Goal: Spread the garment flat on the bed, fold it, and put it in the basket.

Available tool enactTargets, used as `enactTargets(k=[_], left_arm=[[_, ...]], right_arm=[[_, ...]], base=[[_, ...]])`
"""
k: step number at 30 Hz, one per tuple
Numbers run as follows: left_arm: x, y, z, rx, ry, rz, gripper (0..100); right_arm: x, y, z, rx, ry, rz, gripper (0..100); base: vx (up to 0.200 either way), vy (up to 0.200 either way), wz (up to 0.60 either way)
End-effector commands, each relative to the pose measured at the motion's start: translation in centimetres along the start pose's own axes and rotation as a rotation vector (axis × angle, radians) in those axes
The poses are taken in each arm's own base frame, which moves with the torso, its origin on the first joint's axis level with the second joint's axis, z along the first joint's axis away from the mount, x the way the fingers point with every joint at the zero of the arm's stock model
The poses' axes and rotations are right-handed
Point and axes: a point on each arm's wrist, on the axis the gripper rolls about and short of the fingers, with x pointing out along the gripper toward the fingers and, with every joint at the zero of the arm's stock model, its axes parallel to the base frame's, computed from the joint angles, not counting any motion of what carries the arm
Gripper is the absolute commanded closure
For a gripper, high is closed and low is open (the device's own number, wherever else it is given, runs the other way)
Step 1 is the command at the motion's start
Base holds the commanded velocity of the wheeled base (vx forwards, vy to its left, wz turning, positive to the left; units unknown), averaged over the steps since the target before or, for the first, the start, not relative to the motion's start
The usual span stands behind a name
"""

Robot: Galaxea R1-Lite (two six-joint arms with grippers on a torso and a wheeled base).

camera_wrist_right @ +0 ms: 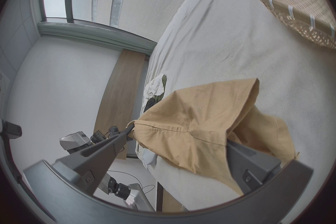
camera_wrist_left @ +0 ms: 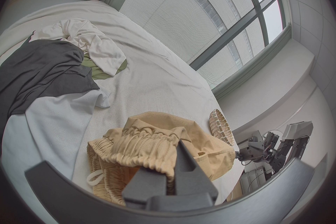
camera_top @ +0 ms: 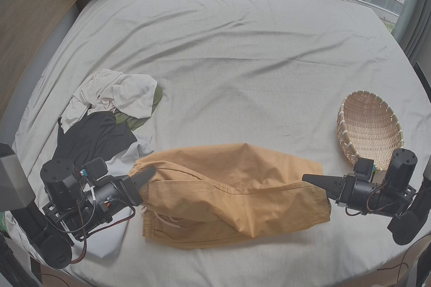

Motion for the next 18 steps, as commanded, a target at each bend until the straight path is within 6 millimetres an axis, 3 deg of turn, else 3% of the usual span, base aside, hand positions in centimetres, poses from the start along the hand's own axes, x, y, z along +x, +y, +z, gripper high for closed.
enactTargets(k=[1,10,18], left_arm=[[0.0,0.0,-0.1,-0.001,0.001,0.001,100],[0.0,0.0,-0.1,-0.001,0.002,0.002,100],[-0.1,0.1,-0.1,-0.001,0.004,0.002,100]], right_arm=[[-0.5,0.4,0.4,-0.017,-0.024,0.009,0],[-1.4,-1.2,1.7,-0.003,-0.094,-0.056,0],[-1.6,-1.4,1.9,-0.002,-0.103,-0.065,0]], base=[[0.000,0.000,0.00],[0.000,0.000,0.00],[0.000,0.000,0.00]])
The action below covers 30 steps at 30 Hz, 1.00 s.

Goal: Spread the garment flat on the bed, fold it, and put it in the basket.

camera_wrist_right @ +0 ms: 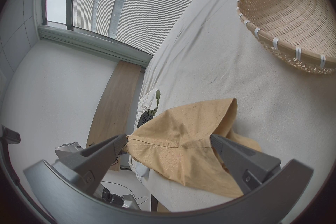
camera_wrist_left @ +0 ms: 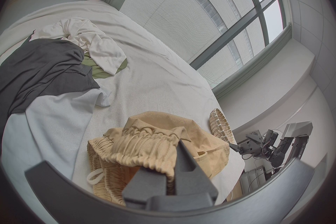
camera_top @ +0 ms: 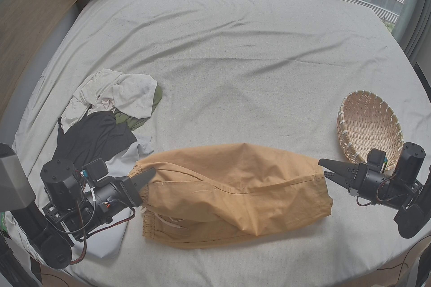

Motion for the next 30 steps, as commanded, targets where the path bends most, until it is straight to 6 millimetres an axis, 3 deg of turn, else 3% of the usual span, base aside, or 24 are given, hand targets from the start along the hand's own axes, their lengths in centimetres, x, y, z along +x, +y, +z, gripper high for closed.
enactTargets(k=[1,14,19,30], left_arm=[[0.0,0.0,0.0,-0.001,0.000,0.000,100],[0.0,0.0,0.0,0.000,-0.001,0.000,100],[-0.1,0.0,-0.1,-0.001,0.002,0.001,100],[-0.1,0.0,-0.1,-0.001,0.004,0.003,100]], right_arm=[[0.0,-0.1,0.0,0.002,0.001,-0.002,0],[1.3,-0.6,-2.2,0.041,0.108,-0.007,0],[1.9,-1.8,-3.2,0.034,0.153,-0.039,0],[2.1,-2.3,-3.4,0.011,0.165,-0.044,0]], base=[[0.000,0.000,0.00],[0.000,0.000,0.00],[0.000,0.000,0.00],[0.000,0.000,0.00]])
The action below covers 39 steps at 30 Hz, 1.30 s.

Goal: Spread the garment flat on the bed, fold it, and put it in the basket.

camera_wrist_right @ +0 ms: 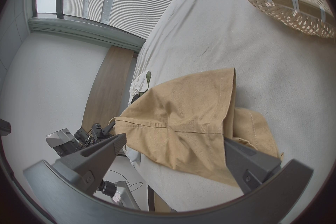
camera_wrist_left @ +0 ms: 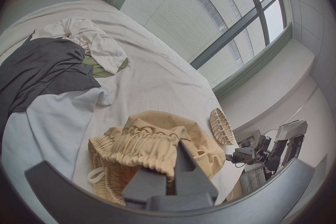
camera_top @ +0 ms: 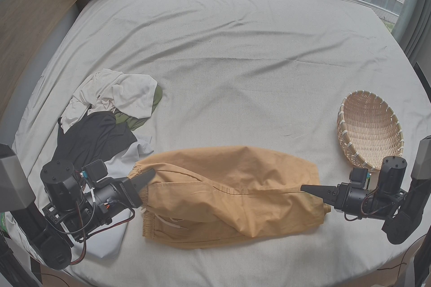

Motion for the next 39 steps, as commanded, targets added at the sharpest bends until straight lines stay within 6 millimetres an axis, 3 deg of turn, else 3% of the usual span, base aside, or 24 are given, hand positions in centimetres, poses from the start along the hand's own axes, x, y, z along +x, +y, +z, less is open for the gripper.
enactTargets(k=[1,29,30,39], left_arm=[[0.0,0.0,0.0,0.000,-0.001,0.000,100],[-0.1,-0.1,0.0,0.000,-0.001,-0.002,100],[-0.1,-0.1,0.0,0.000,-0.001,-0.002,100],[0.0,-0.1,0.0,-0.001,0.000,-0.004,100]], right_arm=[[0.2,0.0,-0.2,0.002,0.014,0.004,0],[2.8,-0.6,-0.1,-0.031,0.039,0.029,0],[2.8,-0.6,-0.1,-0.031,0.039,0.029,100],[2.7,-0.7,-0.1,-0.033,0.035,0.026,100]], base=[[0.000,0.000,0.00],[0.000,0.000,0.00],[0.000,0.000,0.00],[0.000,0.000,0.00]])
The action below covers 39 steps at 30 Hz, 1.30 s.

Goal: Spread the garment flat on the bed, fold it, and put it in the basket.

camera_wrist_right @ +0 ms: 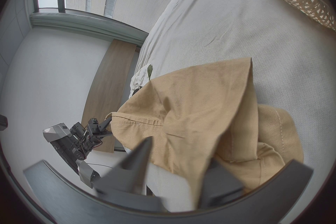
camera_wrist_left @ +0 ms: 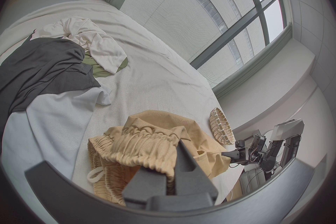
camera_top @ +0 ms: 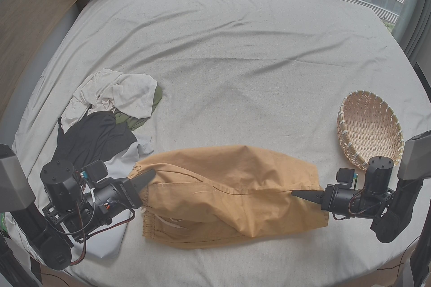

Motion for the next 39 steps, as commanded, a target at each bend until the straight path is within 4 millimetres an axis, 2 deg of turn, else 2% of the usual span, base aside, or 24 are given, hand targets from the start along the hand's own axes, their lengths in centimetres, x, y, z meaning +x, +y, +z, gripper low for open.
enactTargets(k=[1,5,10,13,17,21,22,23,28,34,39], left_arm=[[0.0,-0.1,0.1,-0.002,-0.005,-0.003,100],[-0.1,-0.4,0.4,-0.006,-0.021,-0.019,100],[-0.3,-1.7,2.1,0.001,-0.088,-0.096,100],[0.1,-2.4,3.8,0.018,-0.163,-0.134,100],[0.2,-2.9,5.8,0.065,-0.239,-0.180,100],[-0.5,-3.5,6.5,0.088,-0.251,-0.226,100],[-2.1,-4.4,7.0,0.107,-0.256,-0.301,100],[-2.7,-4.8,7.2,0.120,-0.249,-0.341,100],[-4.7,-5.1,8.2,0.190,-0.219,-0.475,100],[-5.8,-3.2,8.8,0.225,-0.159,-0.508,100],[-6.5,-1.7,9.8,0.231,-0.180,-0.458,100]], right_arm=[[0.0,-0.1,0.2,-0.004,-0.010,0.000,100],[-0.4,0.5,0.7,-0.025,-0.033,0.012,100],[-2.6,4.4,2.4,-0.118,-0.129,0.101,100],[-4.4,7.1,3.4,-0.160,-0.197,0.173,100],[-5.8,9.4,3.9,-0.181,-0.241,0.246,100],[-6.1,9.8,4.0,-0.194,-0.254,0.257,100],[-6.2,10.1,4.4,-0.209,-0.270,0.268,100],[-6.1,10.3,4.7,-0.217,-0.278,0.275,100],[-5.8,10.8,5.7,-0.246,-0.297,0.303,100],[-6.4,10.8,5.4,-0.246,-0.301,0.296,100],[-7.1,10.4,6.3,-0.259,-0.346,0.271,100]], base=[[0.000,0.000,0.00],[0.000,0.000,0.00],[0.000,0.000,0.00],[0.000,0.000,0.00],[0.000,0.000,0.00],[0.000,0.000,0.00],[0.000,0.000,0.00],[0.000,0.000,0.00],[0.000,0.000,0.00],[0.000,0.000,0.00],[0.000,0.000,0.00]])
